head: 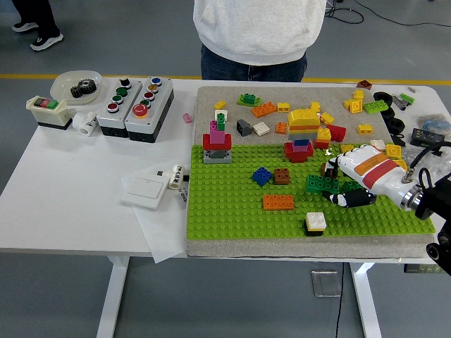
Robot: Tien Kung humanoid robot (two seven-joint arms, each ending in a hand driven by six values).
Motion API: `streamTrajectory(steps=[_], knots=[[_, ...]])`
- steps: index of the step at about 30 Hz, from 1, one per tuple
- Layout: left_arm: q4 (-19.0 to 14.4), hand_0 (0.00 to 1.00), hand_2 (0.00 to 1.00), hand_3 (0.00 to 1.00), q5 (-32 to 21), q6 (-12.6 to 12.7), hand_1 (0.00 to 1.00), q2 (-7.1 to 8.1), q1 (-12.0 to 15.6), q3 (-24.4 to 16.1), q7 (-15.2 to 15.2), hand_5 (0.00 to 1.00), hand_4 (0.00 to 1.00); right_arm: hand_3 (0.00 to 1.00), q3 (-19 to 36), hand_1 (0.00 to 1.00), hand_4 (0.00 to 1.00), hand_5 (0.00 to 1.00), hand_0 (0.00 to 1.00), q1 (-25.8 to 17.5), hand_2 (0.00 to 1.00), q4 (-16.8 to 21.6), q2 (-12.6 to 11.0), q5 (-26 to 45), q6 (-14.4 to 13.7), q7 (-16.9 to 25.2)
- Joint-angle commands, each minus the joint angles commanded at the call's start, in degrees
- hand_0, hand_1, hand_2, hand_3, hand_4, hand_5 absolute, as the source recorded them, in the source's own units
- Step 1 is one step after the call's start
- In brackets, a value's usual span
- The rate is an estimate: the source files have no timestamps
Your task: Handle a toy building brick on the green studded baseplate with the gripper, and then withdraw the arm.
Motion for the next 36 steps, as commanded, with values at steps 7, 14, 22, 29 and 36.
streamTrajectory(steps=[7, 14, 22, 29, 36], knots=[[0.01, 0.746, 0.740, 0.612, 0.47, -0.07, 0.746, 0.00, 0.03, -0.25, 0.14, 0.633, 0.655, 0.472, -1.02, 0.402, 0.684, 0.441, 0.283, -0.38, 0.491, 1.38, -1.73, 0.80, -0.81, 2.09], [0.00, 0.746, 0.741, 0.612, 0.54, -0.05, 0.746, -0.05, 0.04, -0.39, 0.17, 0.634, 0.655, 0.472, 0.43, 0.402, 0.672, 0.442, 0.283, -1.97, 0.491, 2.86, -2.77, 0.95, -1.22, 2.55], [0.01, 0.745, 0.742, 0.612, 1.08, -0.20, 0.746, 0.00, 0.08, -0.65, 0.30, 0.633, 0.655, 0.471, 0.65, 0.401, 0.659, 0.433, 0.283, -3.18, 0.488, 6.23, -4.07, 1.72, -0.95, 2.52], [0.04, 0.745, 0.742, 0.612, 1.24, -0.26, 0.746, 0.04, 0.10, -0.77, 0.33, 0.634, 0.656, 0.472, -0.46, 0.401, 0.651, 0.425, 0.281, -4.07, 0.489, 8.21, -5.13, 2.44, 0.39, 2.45], [0.03, 0.744, 0.742, 0.613, 1.26, -0.28, 0.745, 0.06, 0.07, -0.75, 0.30, 0.633, 0.656, 0.471, 0.19, 0.402, 0.650, 0.422, 0.276, -4.52, 0.489, 8.20, -5.50, 2.66, 0.72, 2.48]])
